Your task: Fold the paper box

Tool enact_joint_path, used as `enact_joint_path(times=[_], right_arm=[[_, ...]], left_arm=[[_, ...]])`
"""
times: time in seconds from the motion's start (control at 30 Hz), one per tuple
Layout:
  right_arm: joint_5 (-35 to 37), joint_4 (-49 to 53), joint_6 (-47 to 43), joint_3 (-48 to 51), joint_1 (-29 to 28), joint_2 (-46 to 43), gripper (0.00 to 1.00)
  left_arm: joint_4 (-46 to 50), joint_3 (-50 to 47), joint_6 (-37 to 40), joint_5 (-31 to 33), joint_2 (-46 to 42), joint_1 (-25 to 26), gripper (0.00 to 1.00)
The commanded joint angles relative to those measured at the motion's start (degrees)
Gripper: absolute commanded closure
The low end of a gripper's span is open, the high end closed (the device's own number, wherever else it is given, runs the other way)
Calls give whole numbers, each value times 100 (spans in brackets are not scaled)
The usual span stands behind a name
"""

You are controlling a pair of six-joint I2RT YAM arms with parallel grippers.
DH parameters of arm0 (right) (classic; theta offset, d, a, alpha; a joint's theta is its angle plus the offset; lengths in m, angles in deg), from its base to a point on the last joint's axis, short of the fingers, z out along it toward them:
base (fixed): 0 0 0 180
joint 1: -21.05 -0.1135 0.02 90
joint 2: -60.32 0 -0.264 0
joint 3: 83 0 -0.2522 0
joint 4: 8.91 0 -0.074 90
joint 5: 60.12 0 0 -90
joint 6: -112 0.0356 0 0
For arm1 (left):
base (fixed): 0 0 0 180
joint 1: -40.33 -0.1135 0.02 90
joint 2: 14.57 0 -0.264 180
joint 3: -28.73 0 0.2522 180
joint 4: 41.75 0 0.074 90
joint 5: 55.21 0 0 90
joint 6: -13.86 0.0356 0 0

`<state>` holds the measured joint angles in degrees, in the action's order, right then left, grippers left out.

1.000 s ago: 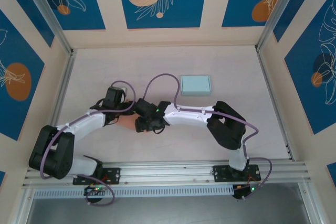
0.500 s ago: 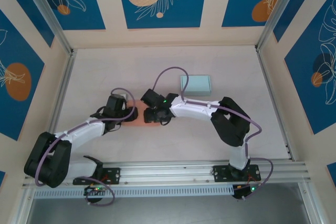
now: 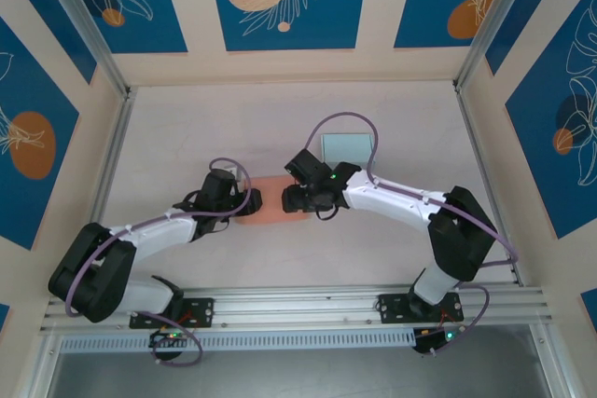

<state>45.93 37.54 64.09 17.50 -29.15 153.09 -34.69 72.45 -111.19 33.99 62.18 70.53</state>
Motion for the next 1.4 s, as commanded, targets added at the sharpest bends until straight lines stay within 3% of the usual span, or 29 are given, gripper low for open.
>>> enact_joint_path(times=[0.0, 0.5, 0.77, 1.1, 1.37], right_arm=[[-199, 5, -127, 15, -43, 277, 37], [-582, -76, 10, -225, -139, 934, 42], [-1134, -191, 321, -138, -71, 911, 36], [-1856, -797, 704, 259, 136, 762, 50], [-2315, -1156, 834, 456, 230, 510, 52]], left_arm=[[-77, 79, 25, 128, 115, 75, 39], [-152, 73, -37, 135, 385, 184, 53], [-182, 78, -173, 332, 523, 215, 57], [-225, 98, -272, 449, 573, 298, 62], [-146, 189, -233, 519, 600, 335, 61]])
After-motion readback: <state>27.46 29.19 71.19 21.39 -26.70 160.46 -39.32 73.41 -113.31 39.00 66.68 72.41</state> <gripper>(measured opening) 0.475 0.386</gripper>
